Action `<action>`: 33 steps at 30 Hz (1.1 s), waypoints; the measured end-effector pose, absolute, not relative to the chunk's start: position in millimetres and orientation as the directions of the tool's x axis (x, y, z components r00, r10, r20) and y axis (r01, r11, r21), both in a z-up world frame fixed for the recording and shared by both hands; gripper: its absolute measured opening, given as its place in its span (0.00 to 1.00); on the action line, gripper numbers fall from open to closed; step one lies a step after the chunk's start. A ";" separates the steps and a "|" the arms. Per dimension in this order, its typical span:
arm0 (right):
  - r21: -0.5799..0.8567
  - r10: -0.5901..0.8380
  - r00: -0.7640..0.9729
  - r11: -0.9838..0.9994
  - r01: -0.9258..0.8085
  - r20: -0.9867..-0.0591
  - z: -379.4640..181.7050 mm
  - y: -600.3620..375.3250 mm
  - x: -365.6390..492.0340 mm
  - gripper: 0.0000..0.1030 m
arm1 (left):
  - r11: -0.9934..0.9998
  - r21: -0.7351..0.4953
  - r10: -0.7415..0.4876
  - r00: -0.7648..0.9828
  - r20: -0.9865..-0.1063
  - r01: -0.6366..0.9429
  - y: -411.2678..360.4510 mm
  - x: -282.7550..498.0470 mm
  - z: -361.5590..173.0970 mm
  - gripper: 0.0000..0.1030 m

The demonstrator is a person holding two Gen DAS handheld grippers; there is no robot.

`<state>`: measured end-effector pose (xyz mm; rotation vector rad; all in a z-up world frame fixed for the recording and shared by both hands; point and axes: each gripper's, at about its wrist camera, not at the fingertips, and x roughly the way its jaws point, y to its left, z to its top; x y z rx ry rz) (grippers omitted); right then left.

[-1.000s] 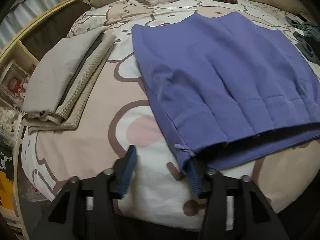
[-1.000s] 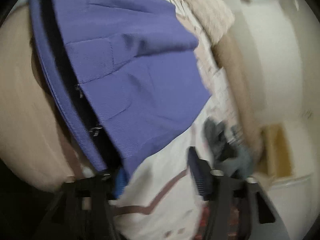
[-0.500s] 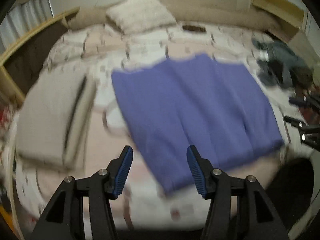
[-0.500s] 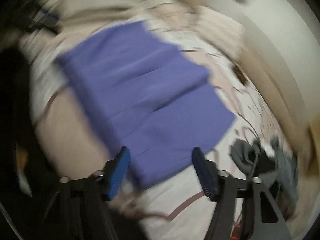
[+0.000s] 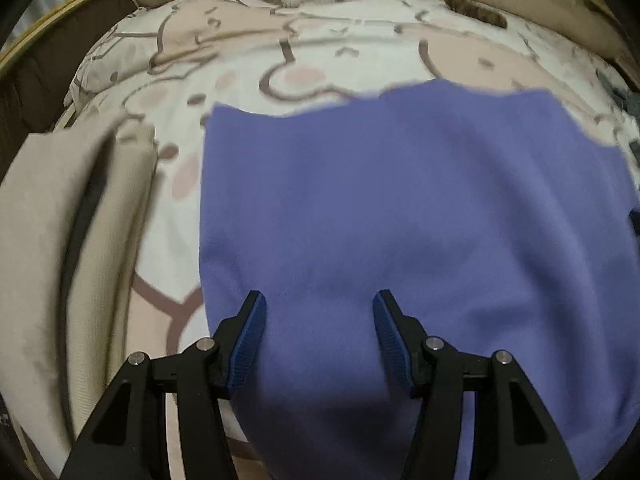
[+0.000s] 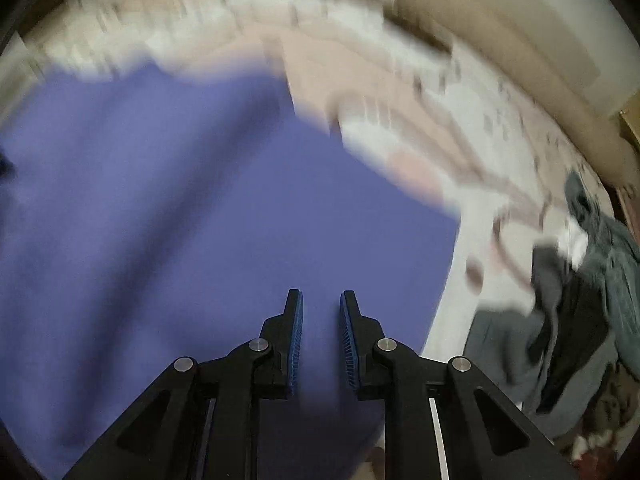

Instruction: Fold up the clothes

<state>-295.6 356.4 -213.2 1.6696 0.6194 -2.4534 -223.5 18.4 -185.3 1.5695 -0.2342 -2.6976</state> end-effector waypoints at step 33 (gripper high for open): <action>-0.057 -0.147 -0.287 -0.799 0.598 -0.946 -145.0 370.0 -100.8 0.19 | -0.756 0.134 0.257 -0.479 -0.839 -0.641 83.4 -54.3 -154.0 0.54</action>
